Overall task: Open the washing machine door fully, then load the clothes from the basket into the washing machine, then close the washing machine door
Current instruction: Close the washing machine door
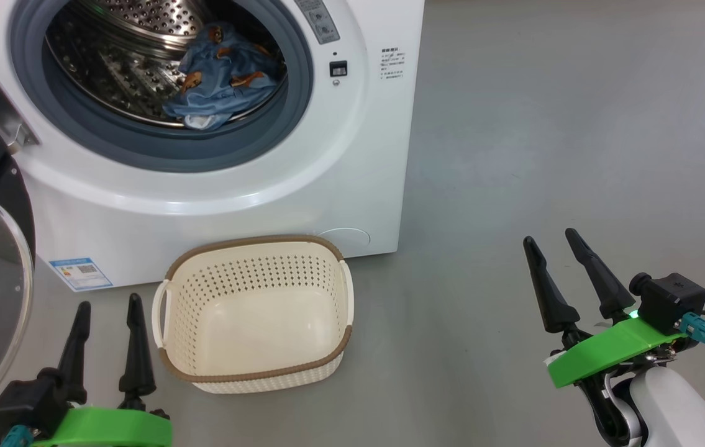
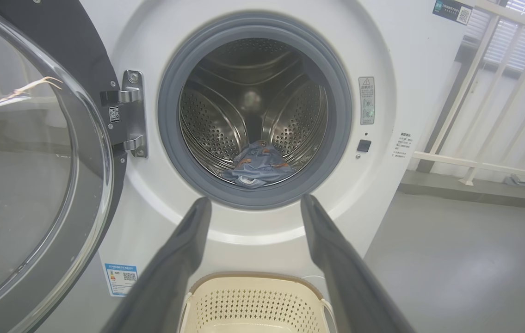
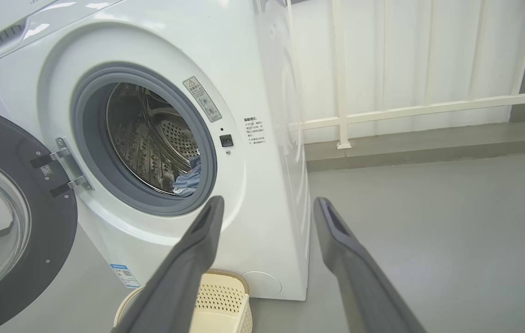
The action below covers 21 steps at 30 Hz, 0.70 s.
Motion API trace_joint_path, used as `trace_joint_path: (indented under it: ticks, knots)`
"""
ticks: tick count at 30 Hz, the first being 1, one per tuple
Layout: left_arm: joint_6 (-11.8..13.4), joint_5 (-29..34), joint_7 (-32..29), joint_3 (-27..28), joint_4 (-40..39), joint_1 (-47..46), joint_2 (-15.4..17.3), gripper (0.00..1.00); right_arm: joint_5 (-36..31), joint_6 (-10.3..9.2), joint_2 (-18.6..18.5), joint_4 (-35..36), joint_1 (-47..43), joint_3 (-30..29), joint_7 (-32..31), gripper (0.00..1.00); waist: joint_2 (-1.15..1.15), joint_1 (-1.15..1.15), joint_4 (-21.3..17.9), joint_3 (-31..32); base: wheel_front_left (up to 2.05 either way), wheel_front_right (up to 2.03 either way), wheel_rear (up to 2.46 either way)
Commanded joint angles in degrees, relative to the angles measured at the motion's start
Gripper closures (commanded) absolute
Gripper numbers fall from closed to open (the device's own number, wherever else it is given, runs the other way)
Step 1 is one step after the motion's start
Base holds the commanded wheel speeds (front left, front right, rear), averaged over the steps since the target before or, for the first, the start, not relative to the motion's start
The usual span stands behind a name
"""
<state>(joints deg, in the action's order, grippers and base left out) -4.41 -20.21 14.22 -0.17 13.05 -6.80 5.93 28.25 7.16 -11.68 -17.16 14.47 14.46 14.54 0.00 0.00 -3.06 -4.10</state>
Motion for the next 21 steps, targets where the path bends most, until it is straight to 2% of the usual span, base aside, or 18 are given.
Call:
trace_joint_path:
  ticks: [1,12,21]
  knots:
    - [0.43,-0.36,0.63,1.48,-1.2,-1.12,1.23,0.0,-0.07,0.33,-0.66,1.2,0.46,0.87,0.46,0.0,0.0,0.0,0.03,-0.05,0.0,0.0,0.0]
    - [0.54,-0.51,0.68,1.15,-0.69,-1.29,1.28,0.0,-0.69,0.33,-0.79,1.01,0.42,0.59,0.46,0.0,0.0,0.0,0.56,-0.08,0.0,0.0,0.0]
    - [0.69,-0.6,0.71,0.99,-0.12,-1.26,1.4,0.0,-1.62,0.33,-0.62,0.22,0.33,0.18,0.46,0.0,0.0,0.0,2.98,0.11,0.0,0.0,0.0]
